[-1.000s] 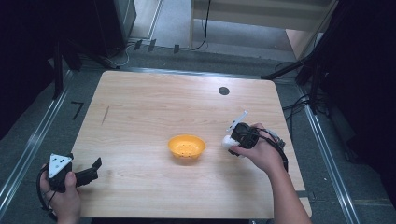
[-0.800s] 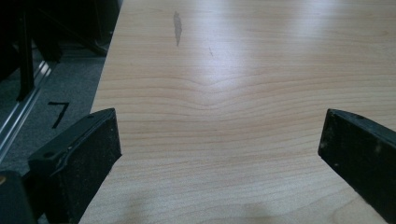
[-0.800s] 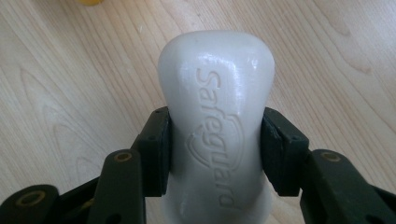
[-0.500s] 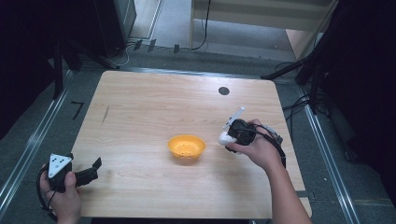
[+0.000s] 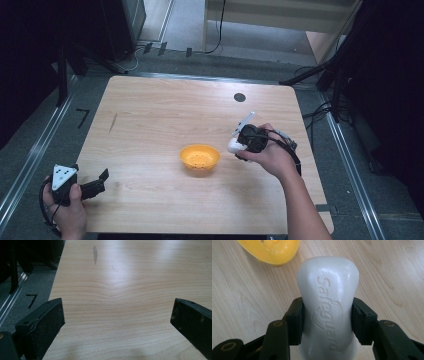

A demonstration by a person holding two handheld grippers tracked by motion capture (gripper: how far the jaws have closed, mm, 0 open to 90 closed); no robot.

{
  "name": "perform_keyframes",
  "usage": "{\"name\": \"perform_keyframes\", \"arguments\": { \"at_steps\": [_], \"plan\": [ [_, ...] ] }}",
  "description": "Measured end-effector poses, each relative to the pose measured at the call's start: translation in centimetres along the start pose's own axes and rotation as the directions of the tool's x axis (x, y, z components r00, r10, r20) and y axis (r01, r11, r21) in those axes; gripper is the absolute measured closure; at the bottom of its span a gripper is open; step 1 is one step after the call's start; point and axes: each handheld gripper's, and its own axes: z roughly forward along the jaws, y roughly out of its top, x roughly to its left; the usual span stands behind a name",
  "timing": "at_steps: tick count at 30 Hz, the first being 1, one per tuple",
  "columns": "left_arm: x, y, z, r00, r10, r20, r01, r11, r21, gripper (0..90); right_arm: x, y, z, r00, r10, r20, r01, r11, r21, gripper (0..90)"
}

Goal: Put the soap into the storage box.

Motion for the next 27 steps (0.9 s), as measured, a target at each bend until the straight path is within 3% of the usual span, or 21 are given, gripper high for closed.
{"name": "perform_keyframes", "arguments": {
  "at_steps": [27],
  "plan": [
    [0.0, 0.0, 0.0, 1.0000, -0.005, 0.000, 0.005, 1.0000, -0.003, 0.0, 1.5, 4.4, -0.1, 0.9940, -0.107, -0.022, 0.106, 0.994, -0.014, 50.9]
  ]
}}
